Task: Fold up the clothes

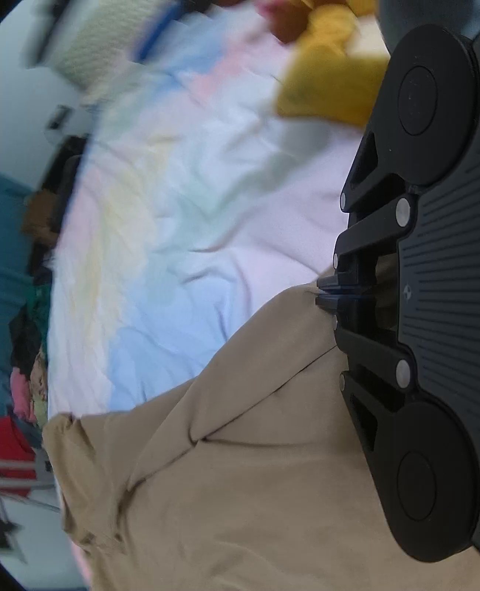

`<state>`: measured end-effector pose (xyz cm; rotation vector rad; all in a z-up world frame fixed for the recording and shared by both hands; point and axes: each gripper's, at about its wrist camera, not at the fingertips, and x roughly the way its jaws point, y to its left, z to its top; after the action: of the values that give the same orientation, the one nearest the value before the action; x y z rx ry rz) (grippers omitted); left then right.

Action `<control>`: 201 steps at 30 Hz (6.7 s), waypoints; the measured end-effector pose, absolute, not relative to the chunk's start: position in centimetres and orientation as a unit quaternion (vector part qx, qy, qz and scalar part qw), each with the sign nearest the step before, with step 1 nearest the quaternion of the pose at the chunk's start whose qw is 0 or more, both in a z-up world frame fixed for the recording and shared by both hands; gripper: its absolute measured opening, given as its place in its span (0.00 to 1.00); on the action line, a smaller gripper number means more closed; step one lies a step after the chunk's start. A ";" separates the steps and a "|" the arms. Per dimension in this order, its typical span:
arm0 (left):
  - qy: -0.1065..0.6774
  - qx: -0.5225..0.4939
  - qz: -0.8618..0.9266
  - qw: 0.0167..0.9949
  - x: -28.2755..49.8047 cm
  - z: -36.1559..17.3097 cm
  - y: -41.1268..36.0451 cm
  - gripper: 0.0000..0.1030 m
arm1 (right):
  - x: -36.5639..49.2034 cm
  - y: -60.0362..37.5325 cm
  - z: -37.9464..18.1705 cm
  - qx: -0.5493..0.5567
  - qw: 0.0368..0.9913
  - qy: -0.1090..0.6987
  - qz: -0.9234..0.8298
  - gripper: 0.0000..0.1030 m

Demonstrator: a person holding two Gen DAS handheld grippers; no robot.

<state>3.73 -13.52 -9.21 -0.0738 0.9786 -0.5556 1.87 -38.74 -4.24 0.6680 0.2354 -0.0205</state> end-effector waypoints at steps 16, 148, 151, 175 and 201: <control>0.510 -0.274 -0.187 0.794 5.0 -11.1 5.5 0.03 | 3.3 -36.7 -4.4 0.285 0.941 0.181 -0.006 0.86; 0.303 -0.033 -0.041 0.951 1.2 2.0 3.5 0.88 | 8.3 -21.7 0.0 0.131 0.969 0.152 0.145 0.80; 0.275 -0.015 -0.053 0.960 2.9 2.8 2.4 0.90 | 7.7 -21.7 0.5 0.133 0.970 0.142 0.143 0.80; 0.207 -0.075 0.030 0.975 9.2 -0.3 12.4 1.00 | 17.4 -14.5 -2.4 0.076 0.958 0.204 0.187 0.82; 0.221 -0.255 0.204 0.919 13.3 -8.4 26.3 0.97 | 45.6 20.3 -9.9 -0.062 0.926 0.287 0.237 0.08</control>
<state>13.34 26.30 -8.38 -0.5232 0.4534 0.4185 45.61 20.29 -9.85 -0.1268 0.5884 0.4867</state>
